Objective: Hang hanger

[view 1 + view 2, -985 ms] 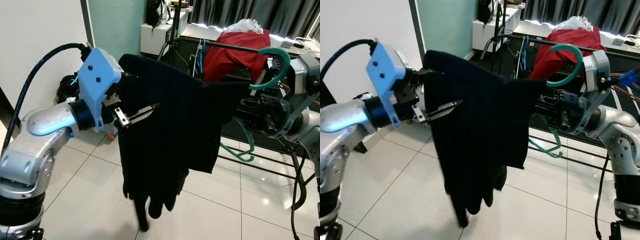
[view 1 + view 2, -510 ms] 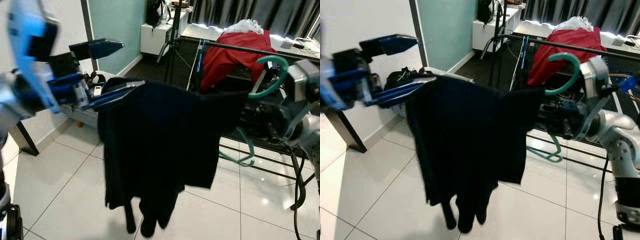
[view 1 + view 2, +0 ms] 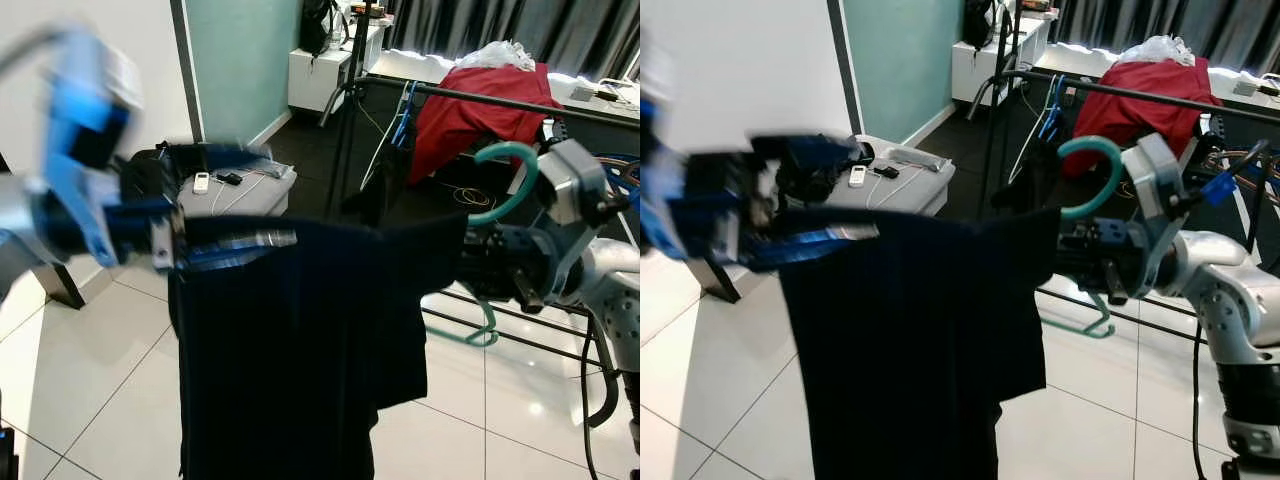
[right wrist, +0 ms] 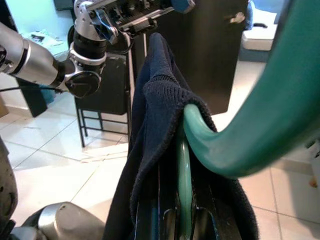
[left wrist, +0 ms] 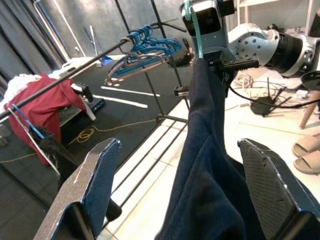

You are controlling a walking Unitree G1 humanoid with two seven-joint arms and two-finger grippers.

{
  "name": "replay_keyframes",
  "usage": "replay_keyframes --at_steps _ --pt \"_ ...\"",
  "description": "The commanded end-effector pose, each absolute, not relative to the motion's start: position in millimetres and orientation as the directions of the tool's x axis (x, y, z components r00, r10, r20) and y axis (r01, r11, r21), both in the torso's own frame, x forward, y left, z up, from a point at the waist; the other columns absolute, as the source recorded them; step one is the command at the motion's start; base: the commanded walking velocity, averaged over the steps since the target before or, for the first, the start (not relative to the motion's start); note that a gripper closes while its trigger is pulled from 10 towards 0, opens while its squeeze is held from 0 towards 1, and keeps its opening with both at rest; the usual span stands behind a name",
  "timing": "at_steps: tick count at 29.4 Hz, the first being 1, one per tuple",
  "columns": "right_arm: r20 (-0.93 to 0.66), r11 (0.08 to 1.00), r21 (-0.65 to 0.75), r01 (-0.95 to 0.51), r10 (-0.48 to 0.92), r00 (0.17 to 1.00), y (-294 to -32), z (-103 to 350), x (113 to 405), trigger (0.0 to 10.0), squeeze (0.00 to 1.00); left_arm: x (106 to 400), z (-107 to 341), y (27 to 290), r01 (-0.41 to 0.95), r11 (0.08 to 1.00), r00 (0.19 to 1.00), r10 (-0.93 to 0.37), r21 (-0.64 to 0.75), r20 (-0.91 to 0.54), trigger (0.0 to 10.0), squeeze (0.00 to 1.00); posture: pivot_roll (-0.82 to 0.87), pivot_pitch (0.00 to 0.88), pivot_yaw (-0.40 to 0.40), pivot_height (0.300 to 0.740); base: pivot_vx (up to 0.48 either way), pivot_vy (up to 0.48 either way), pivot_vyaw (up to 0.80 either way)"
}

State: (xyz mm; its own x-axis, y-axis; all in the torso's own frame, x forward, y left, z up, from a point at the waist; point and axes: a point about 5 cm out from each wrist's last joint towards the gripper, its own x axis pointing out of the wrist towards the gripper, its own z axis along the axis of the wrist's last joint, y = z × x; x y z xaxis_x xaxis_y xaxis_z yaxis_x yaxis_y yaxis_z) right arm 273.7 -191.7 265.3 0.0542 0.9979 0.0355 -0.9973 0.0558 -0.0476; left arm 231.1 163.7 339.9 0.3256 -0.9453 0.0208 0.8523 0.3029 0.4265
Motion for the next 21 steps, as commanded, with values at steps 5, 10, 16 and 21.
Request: replay_keyframes --at_steps 5,10,16,21 --pt "0.013 0.026 -0.086 -0.996 1.0 0.025 -184.5 268.1 270.0 10.0 0.0 235.6 321.0 169.6 0.851 0.287 0.395 -0.902 0.441 -0.175 10.0 0.0 0.01 0.0 -0.063 0.74 0.0 0.0 0.0" --pt "0.003 0.018 -0.089 -0.996 1.0 0.017 -181.3 267.7 268.9 10.0 0.0 238.4 311.4 174.4 0.846 0.286 0.431 -0.863 0.449 -0.263 10.0 0.0 0.02 0.0 -0.061 0.74 0.0 0.0 0.0" --pt "0.002 0.018 -0.092 -0.996 1.0 0.018 -180.1 268.5 267.7 10.0 0.0 239.4 298.5 177.2 0.868 0.262 0.427 -0.829 0.423 -0.363 5.2 0.0 0.02 0.0 -0.057 0.74 0.0 0.0 0.0" --pt "0.004 0.017 -0.094 -0.995 1.0 0.017 -179.1 268.7 267.4 10.0 0.0 240.2 295.1 176.4 0.881 0.253 0.409 -0.832 0.4 -0.374 0.0 0.0 0.01 0.0 -0.054 0.74 0.0 0.0 0.0"
